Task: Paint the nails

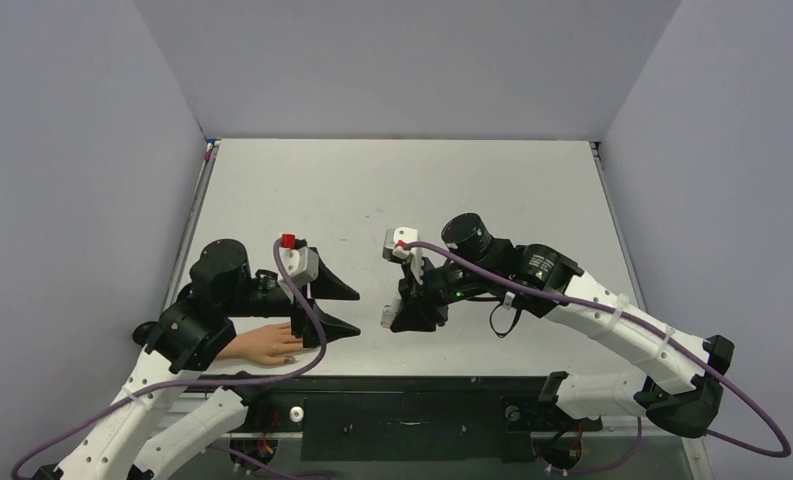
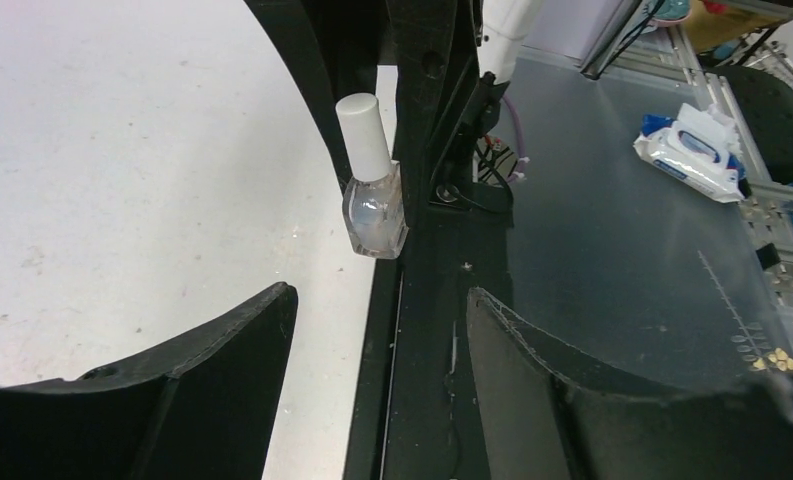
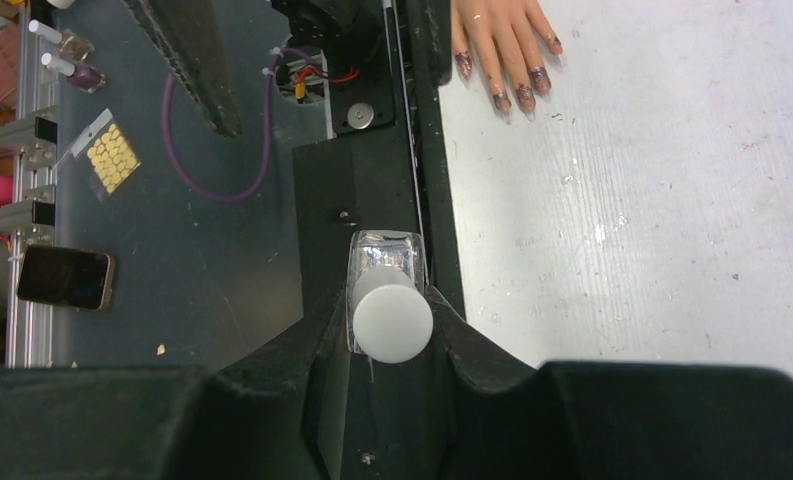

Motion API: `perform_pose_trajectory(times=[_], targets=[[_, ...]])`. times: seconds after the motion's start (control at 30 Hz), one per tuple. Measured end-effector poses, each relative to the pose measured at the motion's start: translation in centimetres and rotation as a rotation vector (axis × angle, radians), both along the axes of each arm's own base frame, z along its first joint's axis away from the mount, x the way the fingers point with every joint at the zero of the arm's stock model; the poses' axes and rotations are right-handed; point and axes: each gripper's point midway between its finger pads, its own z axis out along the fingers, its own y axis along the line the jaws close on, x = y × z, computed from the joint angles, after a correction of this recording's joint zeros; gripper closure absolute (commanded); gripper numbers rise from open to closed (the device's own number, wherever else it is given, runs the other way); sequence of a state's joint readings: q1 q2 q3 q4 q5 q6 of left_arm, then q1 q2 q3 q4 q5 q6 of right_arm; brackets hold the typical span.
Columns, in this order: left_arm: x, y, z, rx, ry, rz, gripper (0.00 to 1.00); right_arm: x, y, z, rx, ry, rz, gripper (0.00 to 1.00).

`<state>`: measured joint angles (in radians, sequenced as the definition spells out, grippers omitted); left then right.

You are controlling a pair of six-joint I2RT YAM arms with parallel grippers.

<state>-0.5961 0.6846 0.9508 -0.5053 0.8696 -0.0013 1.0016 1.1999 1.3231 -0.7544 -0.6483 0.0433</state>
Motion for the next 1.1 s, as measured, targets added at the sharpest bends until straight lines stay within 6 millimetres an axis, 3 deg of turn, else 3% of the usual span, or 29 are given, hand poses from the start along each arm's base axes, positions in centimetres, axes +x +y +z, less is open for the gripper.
perform_pose_trajectory(times=[0.2, 0.47, 1.1], targets=[[0.0, -1.1, 0.1, -0.024, 0.046, -0.052, 0.49, -0.5, -0.1, 0.5, 0.005, -0.019, 0.036, 1.00], [0.2, -2.2, -0.3, -0.040, 0.093, -0.094, 0.53, -0.9, 0.0, 1.3, 0.022, -0.051, 0.074, 1.00], [0.1, -3.7, -1.2, -0.030, 0.190, -0.173, 0.64, -0.7, 0.2, 0.4, -0.014, -0.067, 0.112, 1.00]])
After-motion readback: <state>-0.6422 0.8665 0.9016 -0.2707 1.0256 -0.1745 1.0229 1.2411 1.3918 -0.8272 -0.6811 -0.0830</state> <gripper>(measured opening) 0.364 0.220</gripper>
